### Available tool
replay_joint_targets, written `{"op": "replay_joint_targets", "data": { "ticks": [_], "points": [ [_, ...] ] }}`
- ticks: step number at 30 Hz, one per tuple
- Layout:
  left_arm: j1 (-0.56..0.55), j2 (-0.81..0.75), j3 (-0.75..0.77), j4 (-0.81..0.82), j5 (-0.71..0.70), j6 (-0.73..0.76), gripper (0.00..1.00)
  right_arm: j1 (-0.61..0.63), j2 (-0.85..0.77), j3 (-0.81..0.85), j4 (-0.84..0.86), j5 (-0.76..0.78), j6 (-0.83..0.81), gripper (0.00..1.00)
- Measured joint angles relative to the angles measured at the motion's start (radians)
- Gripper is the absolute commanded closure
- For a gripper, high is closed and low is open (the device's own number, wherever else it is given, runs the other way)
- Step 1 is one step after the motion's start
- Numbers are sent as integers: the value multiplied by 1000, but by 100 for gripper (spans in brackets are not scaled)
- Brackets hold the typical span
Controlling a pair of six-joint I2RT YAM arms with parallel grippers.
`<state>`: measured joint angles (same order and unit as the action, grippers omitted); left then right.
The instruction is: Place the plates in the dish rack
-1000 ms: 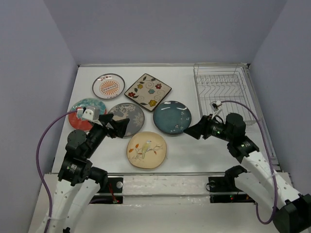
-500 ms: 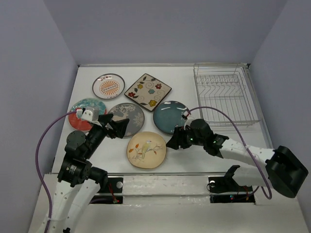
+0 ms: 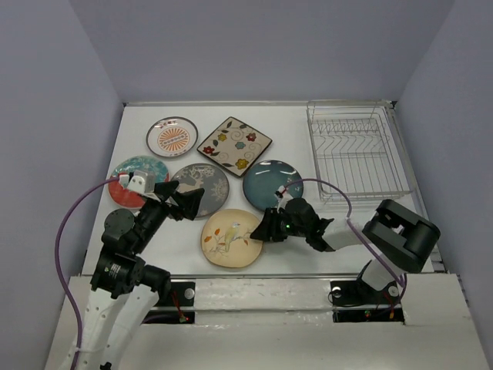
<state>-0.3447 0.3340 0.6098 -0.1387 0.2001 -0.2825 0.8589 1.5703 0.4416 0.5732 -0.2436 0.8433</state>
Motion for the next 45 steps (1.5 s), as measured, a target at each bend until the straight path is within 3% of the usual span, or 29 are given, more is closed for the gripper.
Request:
{"op": "replay_joint_targets", "data": {
  "ticks": [10, 16, 22, 25, 28, 31, 38, 45],
  "points": [
    [0, -30, 0, 0, -6, -1, 1, 0, 113, -33, 188, -11, 109, 93],
    [0, -37, 0, 0, -11, -3, 1, 3, 3, -36, 82, 4, 109, 93],
    [0, -43, 0, 0, -12, -8, 1, 6, -324, -14, -264, 116, -53, 93],
    [0, -43, 0, 0, -11, -11, 1, -2, -435, 110, -469, 238, -169, 93],
    [0, -43, 0, 0, -8, -12, 1, -64, -434, 276, -580, 290, -261, 93],
    [0, -44, 0, 0, -5, -13, 1, -208, -415, 468, -664, 307, -338, 93],
    [0, -57, 0, 3, -6, -20, 1, -461, -283, 877, -772, 565, -566, 93],
    [-23, -65, 0, 7, -22, -31, 1, -590, -93, 1065, -839, 745, -750, 93]
  ]
}}
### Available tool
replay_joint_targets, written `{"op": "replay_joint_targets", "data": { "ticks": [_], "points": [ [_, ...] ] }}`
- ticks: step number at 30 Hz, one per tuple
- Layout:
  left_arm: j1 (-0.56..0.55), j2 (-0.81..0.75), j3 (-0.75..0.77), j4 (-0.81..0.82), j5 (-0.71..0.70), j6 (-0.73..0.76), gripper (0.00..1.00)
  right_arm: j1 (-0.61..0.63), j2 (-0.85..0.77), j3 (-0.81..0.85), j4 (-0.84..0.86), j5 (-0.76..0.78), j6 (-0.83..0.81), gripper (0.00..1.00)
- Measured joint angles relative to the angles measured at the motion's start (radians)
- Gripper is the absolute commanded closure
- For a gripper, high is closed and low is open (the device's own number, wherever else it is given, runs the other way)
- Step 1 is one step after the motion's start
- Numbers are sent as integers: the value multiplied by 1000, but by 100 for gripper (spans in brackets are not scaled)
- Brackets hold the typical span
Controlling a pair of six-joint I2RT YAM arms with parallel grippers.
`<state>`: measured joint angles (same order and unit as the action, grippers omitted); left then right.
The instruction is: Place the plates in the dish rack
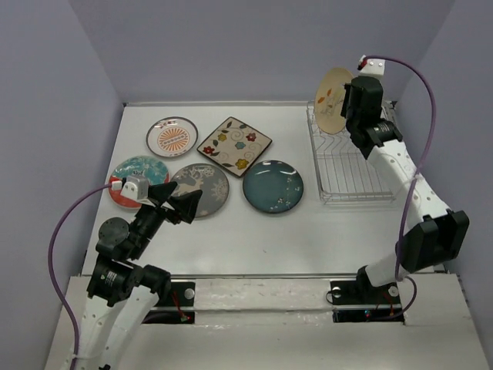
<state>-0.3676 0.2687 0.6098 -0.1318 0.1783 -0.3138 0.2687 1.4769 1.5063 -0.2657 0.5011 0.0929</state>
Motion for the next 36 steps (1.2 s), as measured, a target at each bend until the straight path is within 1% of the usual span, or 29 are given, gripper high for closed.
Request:
{"op": "replay_joint_targets", "data": {
  "ticks": [5, 11, 15, 22, 29, 36],
  "points": [
    [-18, -2, 0, 0, -32, -15, 1, -10, 161, 82, -60, 104, -140, 93],
    [-19, -3, 0, 0, -59, -28, 1, 0, 270, 153, -95, 114, -220, 93],
    [-19, -3, 0, 0, -67, -29, 1, 1, 311, 212, -101, 124, -245, 93],
    [-19, -5, 0, -1, -77, -29, 1, 23, 365, 264, -101, 162, -270, 93],
    [-19, -11, 0, -1, -81, -29, 1, 78, 445, 281, -99, 212, -299, 93],
    [-26, -11, 0, -2, -82, -29, 1, 85, 450, 284, -93, 234, -287, 93]
  ]
}}
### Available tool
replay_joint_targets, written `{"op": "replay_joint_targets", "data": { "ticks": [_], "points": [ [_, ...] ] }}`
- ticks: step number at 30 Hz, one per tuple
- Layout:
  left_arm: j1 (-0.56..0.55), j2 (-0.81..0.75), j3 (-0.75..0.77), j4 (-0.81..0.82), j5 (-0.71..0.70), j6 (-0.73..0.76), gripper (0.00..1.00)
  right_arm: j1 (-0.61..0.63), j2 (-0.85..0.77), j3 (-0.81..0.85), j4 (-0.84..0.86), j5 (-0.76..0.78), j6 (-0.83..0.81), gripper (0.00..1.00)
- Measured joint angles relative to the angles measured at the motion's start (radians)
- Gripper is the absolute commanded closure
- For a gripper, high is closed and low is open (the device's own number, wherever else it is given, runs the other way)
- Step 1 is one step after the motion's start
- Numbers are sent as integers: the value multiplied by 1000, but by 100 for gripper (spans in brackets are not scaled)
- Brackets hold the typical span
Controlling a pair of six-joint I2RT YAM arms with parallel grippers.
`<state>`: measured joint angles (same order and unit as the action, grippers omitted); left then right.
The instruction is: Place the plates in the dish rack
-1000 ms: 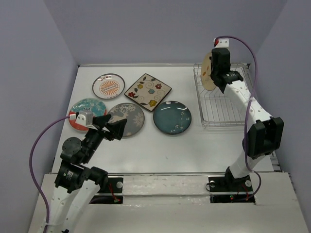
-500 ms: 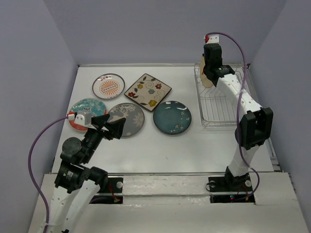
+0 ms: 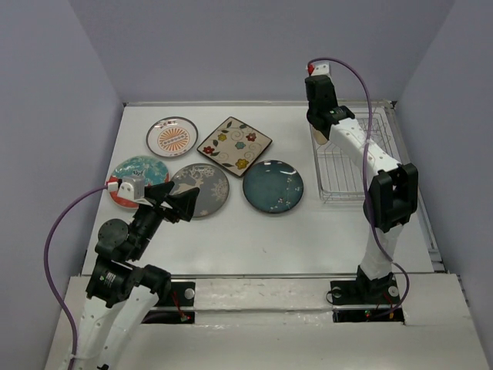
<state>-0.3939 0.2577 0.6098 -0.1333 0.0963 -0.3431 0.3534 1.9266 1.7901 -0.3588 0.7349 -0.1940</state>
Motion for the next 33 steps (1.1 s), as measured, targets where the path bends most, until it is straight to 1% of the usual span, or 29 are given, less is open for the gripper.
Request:
{"op": "replay_joint_targets", "data": {
  "ticks": [3, 12, 17, 24, 28, 29, 33],
  "points": [
    [0, 0, 0, 0, 0, 0, 1, 2, 0, -6, 3, 9, 17, 93],
    [0, 0, 0, 0, 3, -2, 1, 11, -1, -12, 8, 15, 46, 83],
    [0, 0, 0, 0, 8, -2, 1, 28, 5, -12, 12, 18, 47, 82],
    [0, 0, 0, -2, 8, -2, 1, 52, 50, 0, 52, 69, 14, 81],
    [0, 2, 0, -3, 8, -2, 1, 55, 58, 3, 64, 80, -13, 75],
    [0, 2, 0, -4, 8, -2, 1, 55, 58, 3, 68, 77, -16, 72],
    [0, 2, 0, -6, 8, -2, 1, 55, 58, 0, 73, 67, -5, 67]
  ]
}}
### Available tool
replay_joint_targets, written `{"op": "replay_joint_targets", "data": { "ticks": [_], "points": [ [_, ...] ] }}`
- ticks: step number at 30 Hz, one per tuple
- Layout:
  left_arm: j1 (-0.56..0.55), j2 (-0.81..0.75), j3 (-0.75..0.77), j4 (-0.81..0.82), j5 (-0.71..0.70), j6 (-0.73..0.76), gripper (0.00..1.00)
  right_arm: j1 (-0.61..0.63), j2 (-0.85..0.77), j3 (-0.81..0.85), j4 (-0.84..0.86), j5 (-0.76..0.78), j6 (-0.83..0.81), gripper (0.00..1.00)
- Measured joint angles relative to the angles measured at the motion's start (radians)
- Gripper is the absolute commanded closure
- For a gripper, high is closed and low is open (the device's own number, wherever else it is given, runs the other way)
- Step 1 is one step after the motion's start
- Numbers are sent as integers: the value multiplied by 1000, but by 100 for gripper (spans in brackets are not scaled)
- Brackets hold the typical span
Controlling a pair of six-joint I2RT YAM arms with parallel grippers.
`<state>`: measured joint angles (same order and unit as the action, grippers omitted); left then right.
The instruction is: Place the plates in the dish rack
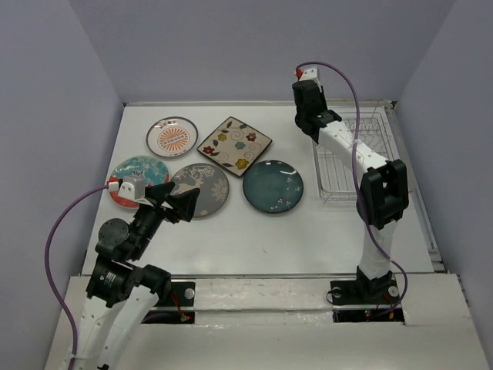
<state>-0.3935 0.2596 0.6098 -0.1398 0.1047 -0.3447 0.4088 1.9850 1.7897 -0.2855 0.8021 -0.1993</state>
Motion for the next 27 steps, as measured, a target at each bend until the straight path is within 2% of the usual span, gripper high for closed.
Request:
{"op": "replay_joint_targets", "data": {
  "ticks": [8, 12, 13, 17, 22, 27],
  "points": [
    [0, 1, 0, 0, 0, 0, 1, 0, 3, -43, -12, -61, 113, 65],
    [0, 3, 0, -1, -1, 0, 1, -2, 3, -66, -21, -80, 150, 53],
    [0, 5, 0, -1, -1, 0, 1, -2, 3, -71, -26, -87, 156, 44],
    [0, 11, 0, -2, -1, 0, 1, -5, -3, -71, -51, -124, 196, 32],
    [0, 12, 0, -8, -3, 0, 1, -8, -48, -68, -93, -194, 243, 21],
    [0, 13, 0, -10, -5, 0, 1, -8, -146, -69, -135, -279, 294, 14]
  ]
}}
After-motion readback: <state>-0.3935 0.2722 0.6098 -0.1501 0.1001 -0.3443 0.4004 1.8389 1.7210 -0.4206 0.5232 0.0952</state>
